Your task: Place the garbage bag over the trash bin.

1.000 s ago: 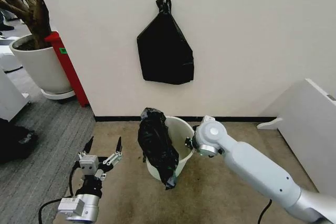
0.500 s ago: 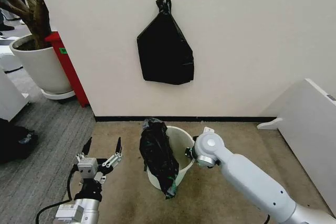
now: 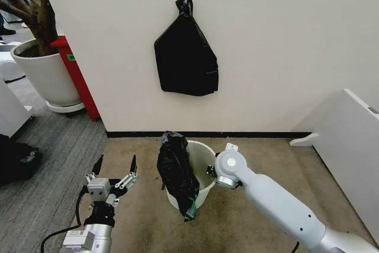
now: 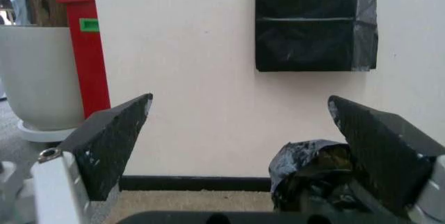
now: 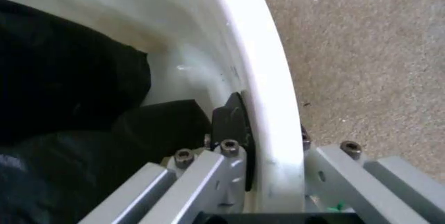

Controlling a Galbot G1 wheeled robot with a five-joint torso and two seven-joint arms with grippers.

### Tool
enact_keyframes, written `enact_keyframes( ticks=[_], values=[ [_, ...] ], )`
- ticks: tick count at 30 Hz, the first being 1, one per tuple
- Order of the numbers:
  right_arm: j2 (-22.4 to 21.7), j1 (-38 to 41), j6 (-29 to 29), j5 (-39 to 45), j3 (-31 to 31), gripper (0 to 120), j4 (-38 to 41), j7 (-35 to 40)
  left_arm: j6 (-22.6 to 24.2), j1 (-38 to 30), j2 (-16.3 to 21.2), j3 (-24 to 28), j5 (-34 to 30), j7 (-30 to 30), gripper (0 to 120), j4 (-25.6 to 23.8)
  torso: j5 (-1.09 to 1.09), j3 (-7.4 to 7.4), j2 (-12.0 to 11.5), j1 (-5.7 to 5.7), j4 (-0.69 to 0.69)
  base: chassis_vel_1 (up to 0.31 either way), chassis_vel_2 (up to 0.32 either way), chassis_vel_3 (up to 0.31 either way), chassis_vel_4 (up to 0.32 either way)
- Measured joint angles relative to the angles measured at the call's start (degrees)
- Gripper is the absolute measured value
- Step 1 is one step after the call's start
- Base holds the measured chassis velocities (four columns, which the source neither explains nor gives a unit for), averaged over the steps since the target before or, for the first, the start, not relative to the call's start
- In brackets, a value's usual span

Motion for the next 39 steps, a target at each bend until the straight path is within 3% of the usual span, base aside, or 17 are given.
enact_keyframes(
  ticks=[4,7,10,13,17,20,22,26,28,32,34,39],
  values=[
    [-0.76,1.03,0.95,1.42,-0.12,9,1.87,1.59,0.15,-0.48,0.27,-0.01,-0.39,-0.01,100,0.35,0.01,0.01,-0.01,0.01,0.01,0.000,0.000,0.000,0.000],
    [-1.27,1.56,1.19,2.24,-0.13,22,3.40,1.93,0.20,-0.79,0.39,-0.01,-0.69,0.00,100,0.67,0.00,0.01,-0.01,0.01,0.01,0.000,0.000,0.000,0.000],
    [-1.32,1.74,1.33,2.31,-0.28,26,3.90,2.18,0.21,-0.92,0.48,-0.01,-0.81,-0.01,100,0.80,0.00,0.01,-0.01,0.00,0.00,0.000,0.000,0.000,0.000],
    [-1.97,2.01,1.65,2.05,-0.31,44,7.23,2.85,1.14,-1.62,1.69,0.00,-1.96,-0.15,100,0.90,0.00,0.01,-0.01,0.01,0.02,0.000,0.000,0.000,0.000],
    [-3.63,1.48,1.95,0.37,0.69,53,11.22,1.41,2.29,-3.02,3.66,0.25,-3.88,-0.95,100,1.38,-0.01,0.00,-0.01,0.00,0.02,0.000,0.000,0.000,0.000],
    [-6.12,-1.95,2.57,-5.15,3.10,66,14.81,-4.94,3.92,-4.60,6.22,0.75,-6.73,-1.86,100,1.47,0.00,0.00,-0.01,0.01,0.01,0.000,0.000,0.000,0.000],
    [-9.61,-7.31,2.64,-12.70,5.70,75,18.28,-13.78,5.68,-6.46,9.34,1.33,-9.62,-2.86,100,1.88,0.01,0.00,-0.01,0.00,-0.03,0.000,0.000,0.000,0.000],
    [-11.88,-11.96,3.53,-20.39,8.04,85,19.96,-20.06,6.77,-8.12,11.91,1.94,-11.26,-3.30,100,2.63,0.01,0.00,-0.01,0.00,-0.02,0.000,0.000,0.000,0.000],
    [-13.56,-16.47,5.03,-28.94,12.07,96,20.11,-27.99,7.97,-9.70,14.14,2.87,-13.28,-3.73,100,3.08,0.01,0.00,-0.01,0.00,-0.01,0.000,0.000,0.000,0.000],
    [-14.80,-22.00,10.02,-41.08,19.09,100,17.93,-42.42,9.26,-11.36,16.21,4.19,-15.42,-4.03,100,4.22,0.01,0.00,-0.01,0.01,-0.01,0.000,0.000,0.000,0.000],
    [-14.80,-22.59,10.88,-41.97,19.87,100,17.61,-43.85,9.30,-11.49,16.33,4.32,-15.53,-4.03,100,4.42,0.01,0.00,-0.01,0.00,0.00,0.000,0.000,0.000,0.000],
    [-12.84,-32.04,17.01,-47.71,31.00,100,15.72,-56.82,11.22,-13.44,17.67,7.33,-17.94,-4.04,100,6.65,0.02,0.00,-0.01,0.00,0.02,0.000,0.000,0.000,0.000]
  ],
)
